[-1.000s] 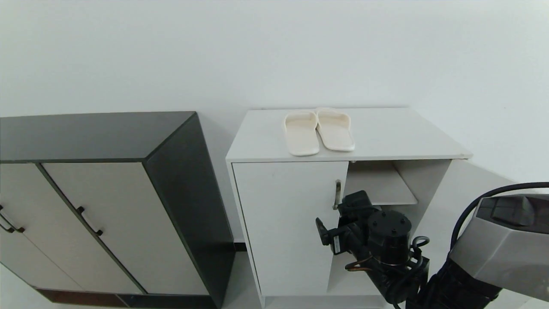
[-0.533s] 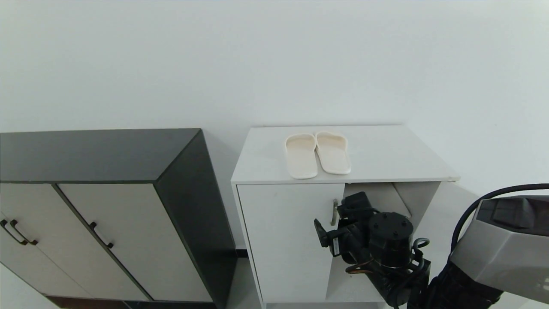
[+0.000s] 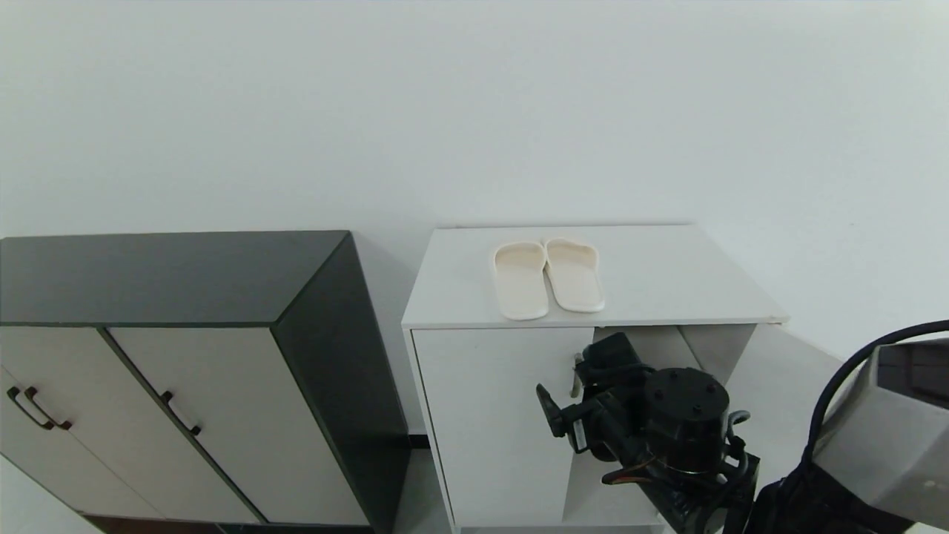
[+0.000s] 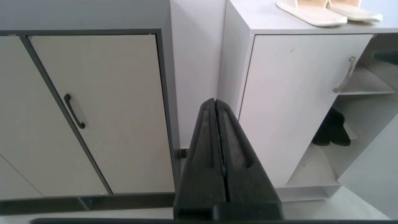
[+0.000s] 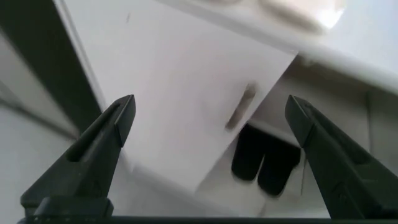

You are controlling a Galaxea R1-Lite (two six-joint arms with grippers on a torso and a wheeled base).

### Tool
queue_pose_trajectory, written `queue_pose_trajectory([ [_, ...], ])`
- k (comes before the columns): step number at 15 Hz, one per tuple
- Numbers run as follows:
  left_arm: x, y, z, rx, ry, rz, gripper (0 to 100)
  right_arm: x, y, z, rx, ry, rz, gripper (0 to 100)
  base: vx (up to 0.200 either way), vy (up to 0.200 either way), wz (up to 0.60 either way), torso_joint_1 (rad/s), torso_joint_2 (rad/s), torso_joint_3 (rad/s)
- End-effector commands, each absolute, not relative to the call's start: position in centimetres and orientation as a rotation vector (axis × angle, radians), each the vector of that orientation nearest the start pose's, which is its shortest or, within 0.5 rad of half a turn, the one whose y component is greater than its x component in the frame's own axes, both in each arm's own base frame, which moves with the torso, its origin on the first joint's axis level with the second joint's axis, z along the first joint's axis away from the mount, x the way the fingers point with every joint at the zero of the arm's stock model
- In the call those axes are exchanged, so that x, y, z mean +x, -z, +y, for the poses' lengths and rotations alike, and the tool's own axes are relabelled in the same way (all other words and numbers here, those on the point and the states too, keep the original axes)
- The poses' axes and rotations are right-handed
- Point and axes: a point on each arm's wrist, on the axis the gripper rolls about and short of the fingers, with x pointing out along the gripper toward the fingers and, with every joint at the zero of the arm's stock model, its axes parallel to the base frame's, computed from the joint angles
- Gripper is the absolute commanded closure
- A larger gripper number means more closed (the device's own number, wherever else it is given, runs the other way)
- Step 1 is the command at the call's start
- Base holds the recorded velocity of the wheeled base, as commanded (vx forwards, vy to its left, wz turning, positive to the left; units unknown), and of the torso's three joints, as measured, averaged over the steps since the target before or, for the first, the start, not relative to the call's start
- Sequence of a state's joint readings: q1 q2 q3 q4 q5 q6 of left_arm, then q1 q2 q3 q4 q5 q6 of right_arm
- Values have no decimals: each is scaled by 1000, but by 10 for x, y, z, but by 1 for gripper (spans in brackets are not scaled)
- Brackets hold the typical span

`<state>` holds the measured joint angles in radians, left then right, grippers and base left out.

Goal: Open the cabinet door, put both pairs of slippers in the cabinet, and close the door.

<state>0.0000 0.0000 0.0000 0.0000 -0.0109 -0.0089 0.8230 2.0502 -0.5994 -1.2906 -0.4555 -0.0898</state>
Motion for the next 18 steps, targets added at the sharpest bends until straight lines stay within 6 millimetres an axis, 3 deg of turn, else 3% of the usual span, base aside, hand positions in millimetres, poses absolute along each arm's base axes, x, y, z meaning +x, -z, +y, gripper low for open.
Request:
queue_pose_trajectory([
  [1, -23, -75, 0, -9, 11, 0, 100, 227, -138, 243, -85, -391, 100, 0, 0, 0, 0, 0, 0, 0],
  [3, -23, -76, 0, -9, 11, 2, 100, 226, -181, 241, -17, -365, 249, 0, 0, 0, 0, 0, 0, 0],
  [5, -23, -75, 0, -9, 11, 0, 100, 233, -206, 246, 39, -325, 276, 0, 0, 0, 0, 0, 0, 0],
  [7, -23, -75, 0, -9, 11, 0, 100, 245, -204, 254, 52, -288, 259, 0, 0, 0, 0, 0, 0, 0],
  [11, -23, -75, 0, -8, 11, 0, 100, 260, -182, 267, 55, -264, 237, 0, 0, 0, 0, 0, 0, 0],
  [18, -23, -76, 0, -9, 11, 2, 100, 272, -172, 264, 53, -236, 242, 0, 200, 0, 0, 7, 0, 1],
])
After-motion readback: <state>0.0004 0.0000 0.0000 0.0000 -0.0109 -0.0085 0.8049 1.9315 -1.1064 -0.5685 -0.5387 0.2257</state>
